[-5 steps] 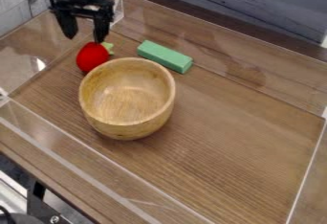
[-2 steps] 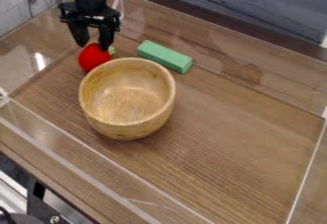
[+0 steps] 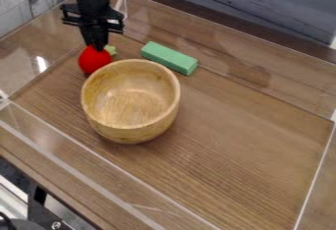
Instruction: Move the red object to the right
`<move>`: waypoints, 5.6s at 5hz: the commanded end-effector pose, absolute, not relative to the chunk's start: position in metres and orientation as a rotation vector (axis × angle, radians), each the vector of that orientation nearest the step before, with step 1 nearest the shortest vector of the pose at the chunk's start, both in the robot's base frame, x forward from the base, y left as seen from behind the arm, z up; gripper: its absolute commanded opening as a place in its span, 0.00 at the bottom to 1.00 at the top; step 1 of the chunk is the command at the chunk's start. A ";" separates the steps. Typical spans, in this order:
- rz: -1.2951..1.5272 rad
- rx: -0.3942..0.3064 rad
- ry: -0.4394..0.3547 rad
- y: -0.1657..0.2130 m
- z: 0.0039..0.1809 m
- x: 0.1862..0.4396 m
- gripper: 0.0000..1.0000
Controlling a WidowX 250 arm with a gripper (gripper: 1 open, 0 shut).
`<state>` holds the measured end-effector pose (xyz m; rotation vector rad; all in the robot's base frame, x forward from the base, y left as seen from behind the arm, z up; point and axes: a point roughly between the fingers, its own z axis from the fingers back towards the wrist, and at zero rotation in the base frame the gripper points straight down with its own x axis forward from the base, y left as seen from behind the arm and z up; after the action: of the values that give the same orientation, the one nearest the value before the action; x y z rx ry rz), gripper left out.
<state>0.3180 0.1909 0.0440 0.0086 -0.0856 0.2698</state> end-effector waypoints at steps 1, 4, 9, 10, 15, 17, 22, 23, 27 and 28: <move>0.278 0.028 -0.162 0.190 0.066 0.324 0.00; 0.140 -0.008 -0.178 0.174 0.074 0.332 0.00; 0.032 -0.057 -0.175 0.151 0.105 0.351 0.00; 0.036 -0.055 -0.171 0.152 0.096 0.356 0.00; -0.078 -0.068 -0.140 0.120 0.052 0.368 1.00; -0.132 -0.086 -0.143 0.107 0.052 0.374 0.00; -0.280 -0.122 -0.249 0.012 0.096 0.373 0.00; -0.293 -0.128 -0.249 0.006 0.095 0.374 0.00; -0.366 -0.137 -0.220 -0.066 0.041 0.370 0.00; -0.336 -0.134 -0.220 -0.060 0.040 0.367 1.00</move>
<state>0.3666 -0.0580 0.0354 -0.1360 -0.2080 -0.3292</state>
